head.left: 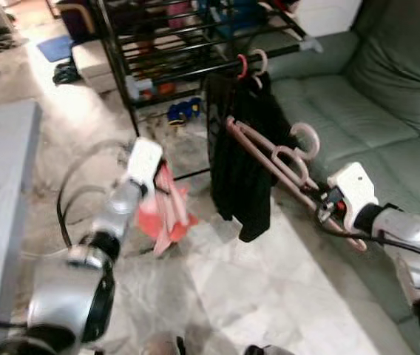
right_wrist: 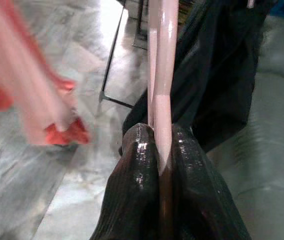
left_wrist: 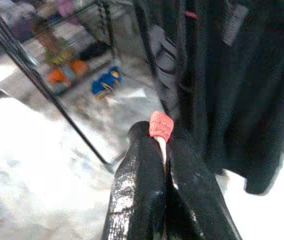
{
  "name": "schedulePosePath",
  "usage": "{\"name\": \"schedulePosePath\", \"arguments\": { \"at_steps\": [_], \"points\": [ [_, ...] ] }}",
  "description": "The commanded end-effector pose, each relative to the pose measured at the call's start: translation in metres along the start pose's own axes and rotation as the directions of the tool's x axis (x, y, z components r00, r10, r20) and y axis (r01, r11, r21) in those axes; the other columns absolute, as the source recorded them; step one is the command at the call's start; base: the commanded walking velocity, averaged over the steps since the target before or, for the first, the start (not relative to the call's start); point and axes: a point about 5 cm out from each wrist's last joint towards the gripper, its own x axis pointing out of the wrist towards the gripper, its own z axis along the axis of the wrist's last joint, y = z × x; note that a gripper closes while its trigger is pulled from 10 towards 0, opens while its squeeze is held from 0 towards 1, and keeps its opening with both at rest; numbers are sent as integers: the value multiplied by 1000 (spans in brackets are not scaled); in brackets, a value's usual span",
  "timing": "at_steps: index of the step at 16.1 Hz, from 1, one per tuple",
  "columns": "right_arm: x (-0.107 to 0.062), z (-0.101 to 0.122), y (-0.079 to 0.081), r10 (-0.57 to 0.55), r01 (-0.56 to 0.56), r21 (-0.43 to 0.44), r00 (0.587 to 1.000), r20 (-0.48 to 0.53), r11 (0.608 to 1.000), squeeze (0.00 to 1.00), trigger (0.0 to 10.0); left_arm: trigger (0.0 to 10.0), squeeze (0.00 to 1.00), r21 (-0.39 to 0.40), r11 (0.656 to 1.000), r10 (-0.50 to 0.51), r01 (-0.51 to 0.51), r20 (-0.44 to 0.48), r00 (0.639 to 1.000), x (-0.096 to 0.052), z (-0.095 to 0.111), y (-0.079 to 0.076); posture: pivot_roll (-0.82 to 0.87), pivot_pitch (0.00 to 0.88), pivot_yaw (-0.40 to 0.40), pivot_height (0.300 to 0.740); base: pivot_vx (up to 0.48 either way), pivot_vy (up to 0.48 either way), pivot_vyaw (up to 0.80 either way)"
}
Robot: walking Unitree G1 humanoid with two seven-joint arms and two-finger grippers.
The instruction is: Hang hanger
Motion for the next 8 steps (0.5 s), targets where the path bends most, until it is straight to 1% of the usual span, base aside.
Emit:
{"name": "schedulePosePath", "arguments": {
  "at_steps": [1,2,3,4,5,6,7,8],
  "points": [
    [3,-6,4,-31,31,32,999,-15,999,0,10000,10000,0,1,994,-108,108,20,994,-1,4,-9,-62,0,76,740,0,0,0],
    [4,-7,8,-24,25,37,999,-23,999,0,10000,10000,0,11,986,-169,169,0,986,-3,-1,-14,-65,0,77,740,0,0,0],
    [4,-10,12,-4,6,31,999,-38,999,0,10000,10000,0,-1,976,-216,216,-23,976,-5,-6,-19,-65,0,77,740,0,0,0],
    [2,-18,19,7,-5,30,998,-62,1000,0,10000,10000,0,-40,969,-246,244,-47,968,-11,-18,-25,-67,0,85,740,0,0,0],
    [0,-22,20,-6,9,53,998,-69,999,0,10000,10000,0,-63,967,-249,246,-54,967,-15,-23,-29,-66,0,77,740,0,0,0],
    [0,-22,20,-6,9,53,998,-69,999,0,10000,10000,0,-63,967,-249,246,-54,967,-15,-23,-29,-66,0,77,740,0,0,0],
    [-4,-24,23,-41,47,116,998,-56,992,0,10000,10000,0,-95,964,-256,250,-54,965,-23,-31,-36,-63,7,60,740,0,0,0],
    [-9,-26,28,-46,53,171,998,-46,984,0,10000,10000,0,-101,960,-266,262,-25,964,-29,-35,-42,-58,17,55,740,0,0,0]
  ]
}}
